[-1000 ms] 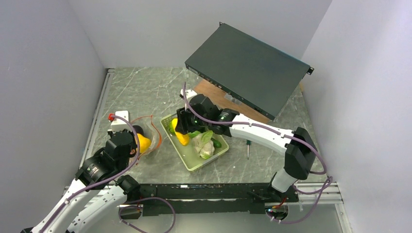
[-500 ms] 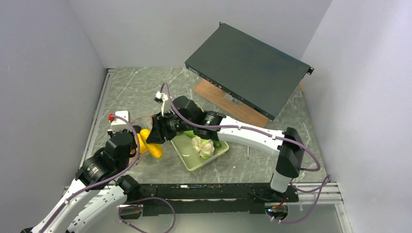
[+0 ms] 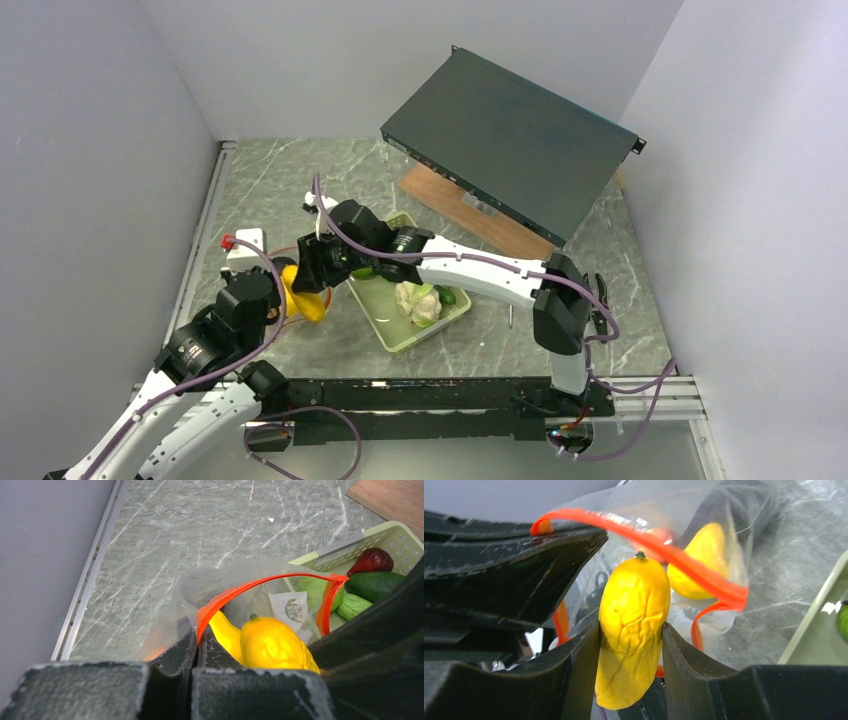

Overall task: Place the food in the zip-top bag and seal the zipper
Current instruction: Place the fake vegetable in the zipper food storage bag.

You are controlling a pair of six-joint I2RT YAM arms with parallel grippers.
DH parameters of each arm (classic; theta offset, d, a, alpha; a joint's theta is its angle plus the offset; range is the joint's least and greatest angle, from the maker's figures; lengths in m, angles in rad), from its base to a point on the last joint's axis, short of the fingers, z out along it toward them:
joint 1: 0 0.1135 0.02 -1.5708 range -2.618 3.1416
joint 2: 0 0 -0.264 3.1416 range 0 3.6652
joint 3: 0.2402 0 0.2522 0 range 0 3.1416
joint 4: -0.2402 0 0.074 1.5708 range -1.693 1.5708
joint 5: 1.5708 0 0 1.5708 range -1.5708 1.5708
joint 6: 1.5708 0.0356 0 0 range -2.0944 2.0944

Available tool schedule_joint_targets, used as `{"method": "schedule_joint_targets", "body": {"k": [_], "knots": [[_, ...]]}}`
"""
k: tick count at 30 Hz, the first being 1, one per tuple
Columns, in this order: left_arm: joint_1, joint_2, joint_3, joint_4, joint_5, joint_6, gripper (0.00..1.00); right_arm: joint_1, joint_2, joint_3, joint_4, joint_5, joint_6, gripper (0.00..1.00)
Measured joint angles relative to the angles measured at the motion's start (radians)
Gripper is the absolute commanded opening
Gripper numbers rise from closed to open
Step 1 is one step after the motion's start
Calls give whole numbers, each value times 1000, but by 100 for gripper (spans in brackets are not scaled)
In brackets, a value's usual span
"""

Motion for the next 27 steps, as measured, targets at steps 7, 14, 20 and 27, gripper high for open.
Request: {"method": "schedule_joint_targets", "body": {"k": [7, 14, 20, 27], "knots": [[0, -24, 0, 0, 0, 0, 0, -1, 42, 82, -47, 81, -21, 16], [0, -24, 0, 0, 1, 0, 0, -1, 105, 161, -80, 139, -41, 21], [0, -26, 0, 0, 1, 0, 0, -1, 167, 230, -118, 172, -55, 34], [0, -33, 0, 0, 2, 0, 0, -1, 187, 266, -153, 179, -67, 53]]}}
